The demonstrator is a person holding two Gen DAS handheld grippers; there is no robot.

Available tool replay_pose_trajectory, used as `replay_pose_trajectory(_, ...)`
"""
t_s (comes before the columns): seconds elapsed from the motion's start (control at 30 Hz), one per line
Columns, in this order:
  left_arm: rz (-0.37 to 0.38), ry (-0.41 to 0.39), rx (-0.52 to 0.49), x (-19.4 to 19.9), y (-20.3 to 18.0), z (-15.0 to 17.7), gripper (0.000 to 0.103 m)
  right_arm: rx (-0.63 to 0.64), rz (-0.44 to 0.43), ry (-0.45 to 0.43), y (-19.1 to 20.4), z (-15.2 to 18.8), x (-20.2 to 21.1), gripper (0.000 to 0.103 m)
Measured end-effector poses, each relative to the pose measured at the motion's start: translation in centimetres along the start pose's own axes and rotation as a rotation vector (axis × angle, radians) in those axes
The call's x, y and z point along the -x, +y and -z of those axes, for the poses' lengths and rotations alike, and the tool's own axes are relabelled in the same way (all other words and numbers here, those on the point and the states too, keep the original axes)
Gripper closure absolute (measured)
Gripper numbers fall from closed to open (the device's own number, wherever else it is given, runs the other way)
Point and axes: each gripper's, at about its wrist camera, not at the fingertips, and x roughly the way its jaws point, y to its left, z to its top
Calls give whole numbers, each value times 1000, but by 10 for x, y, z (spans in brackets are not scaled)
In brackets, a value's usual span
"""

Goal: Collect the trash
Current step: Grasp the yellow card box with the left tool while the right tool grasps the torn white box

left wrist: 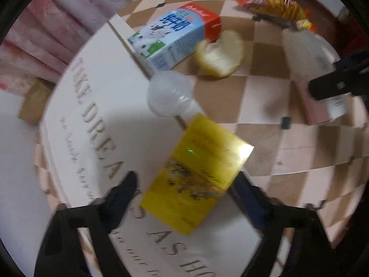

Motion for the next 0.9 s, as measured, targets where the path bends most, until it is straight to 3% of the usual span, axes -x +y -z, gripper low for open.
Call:
replay_pose_trajectory(0.2,18,-1,114,3,0,5,37,27,17,-1,12,-4,-6,44)
replay_pose_trajectory(0.27,15,39,252,2,6,14,37,43,18,2,16,0,-5,48)
replay_pose_trajectory(0.4,134,90,590,3,19,47,37,121,29,41,30,11,-8,48)
replay_pose_trajectory(0.47,171,75,667,4,21,60,37,159,25,67,36,17,-10,48)
replay_pose_trajectory(0.53,166,39,661,4,18,65,36,183,26,90,42,21,-14,48)
replay_pose_trajectory(0.6,80,45,596,-2,11,63,36,181,42,95,45,23,-18,46)
replay_pose_trajectory(0.63,40,52,564,-6,10,63,29,177,53,93,47,24,-21,45)
replay_pose_trajectory(0.67,10,28,542,-5,8,63,28,171,61,89,50,24,-23,44)
replay_pose_trajectory(0.73,3,17,517,-6,4,61,28,165,82,72,56,26,-27,41)
replay_pose_trajectory(0.83,43,4,558,-8,6,63,38,162,113,53,61,28,-28,40)
replay_pose_trajectory(0.9,42,-11,566,-6,2,68,46,174,154,28,64,33,-28,46)
